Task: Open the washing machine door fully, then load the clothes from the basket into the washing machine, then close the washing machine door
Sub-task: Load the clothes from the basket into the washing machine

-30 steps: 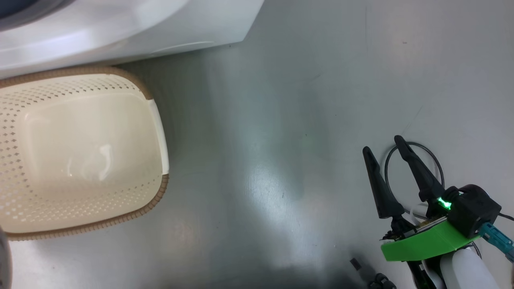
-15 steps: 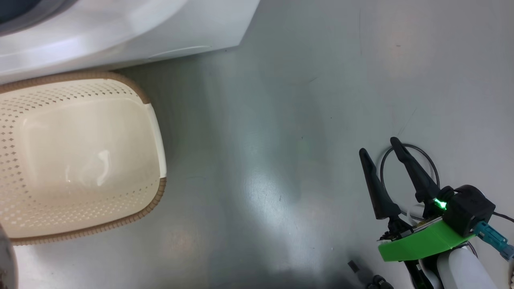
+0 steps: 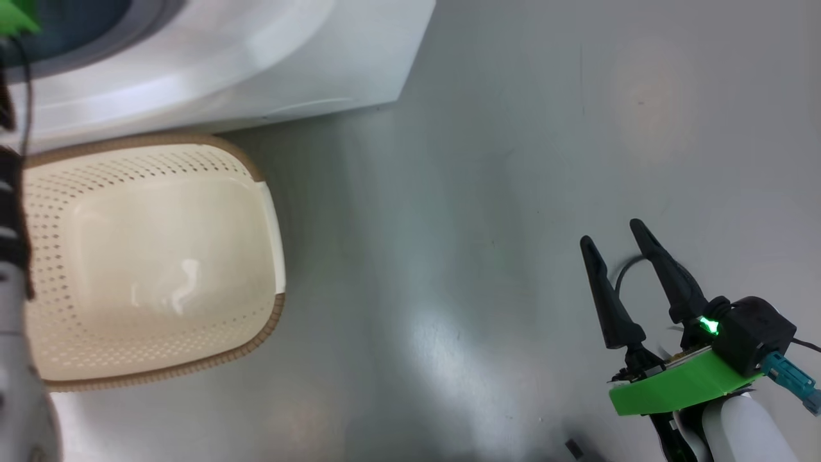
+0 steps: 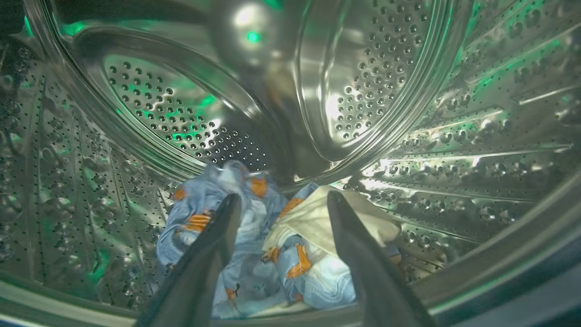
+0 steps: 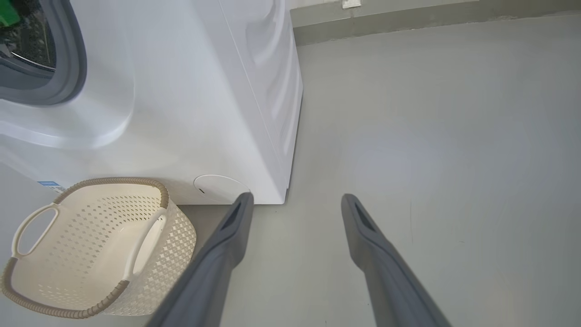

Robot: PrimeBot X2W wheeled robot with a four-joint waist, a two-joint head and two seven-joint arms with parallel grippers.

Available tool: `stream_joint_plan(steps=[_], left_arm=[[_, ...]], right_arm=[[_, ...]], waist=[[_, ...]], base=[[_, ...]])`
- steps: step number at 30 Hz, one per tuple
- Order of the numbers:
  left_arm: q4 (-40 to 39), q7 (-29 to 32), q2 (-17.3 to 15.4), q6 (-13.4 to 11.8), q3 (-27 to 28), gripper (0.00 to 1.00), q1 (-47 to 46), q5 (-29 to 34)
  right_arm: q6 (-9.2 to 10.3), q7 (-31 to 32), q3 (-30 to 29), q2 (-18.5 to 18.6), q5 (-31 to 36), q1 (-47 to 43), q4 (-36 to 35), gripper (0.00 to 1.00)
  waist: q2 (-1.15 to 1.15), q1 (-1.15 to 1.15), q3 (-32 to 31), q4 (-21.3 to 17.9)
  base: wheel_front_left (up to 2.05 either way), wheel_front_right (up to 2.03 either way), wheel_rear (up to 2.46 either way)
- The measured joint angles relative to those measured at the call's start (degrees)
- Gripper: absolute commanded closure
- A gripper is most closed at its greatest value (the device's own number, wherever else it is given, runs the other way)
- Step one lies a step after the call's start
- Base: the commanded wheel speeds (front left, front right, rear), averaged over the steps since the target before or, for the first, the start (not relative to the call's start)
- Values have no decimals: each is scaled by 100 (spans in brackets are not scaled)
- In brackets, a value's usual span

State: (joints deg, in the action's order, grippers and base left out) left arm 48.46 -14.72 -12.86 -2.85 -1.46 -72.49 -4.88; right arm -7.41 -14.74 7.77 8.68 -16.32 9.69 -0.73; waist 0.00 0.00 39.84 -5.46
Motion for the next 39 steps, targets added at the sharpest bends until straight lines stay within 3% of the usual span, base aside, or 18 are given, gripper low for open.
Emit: stream_joint_plan(steps=[5, 20, 39], left_arm=[[-226, 0, 156, -16, 14, 0, 491, -48], [-1006, 1, 171, 65, 423, 0, 2146, -354], [-2793, 1, 302, 108, 592, 0, 4718, -242]], right_arm=[[0, 1, -68, -7, 1, 2, 53, 0], [0, 1, 76, -140, -46, -18, 286, 0], [0, 1, 264, -185, -46, -293, 439, 0]], waist=[[0, 0, -233, 87], [0, 0, -1163, 228], [0, 0, -2453, 203]], base=[[0, 0, 0], [0, 0, 0], [0, 0, 0]])
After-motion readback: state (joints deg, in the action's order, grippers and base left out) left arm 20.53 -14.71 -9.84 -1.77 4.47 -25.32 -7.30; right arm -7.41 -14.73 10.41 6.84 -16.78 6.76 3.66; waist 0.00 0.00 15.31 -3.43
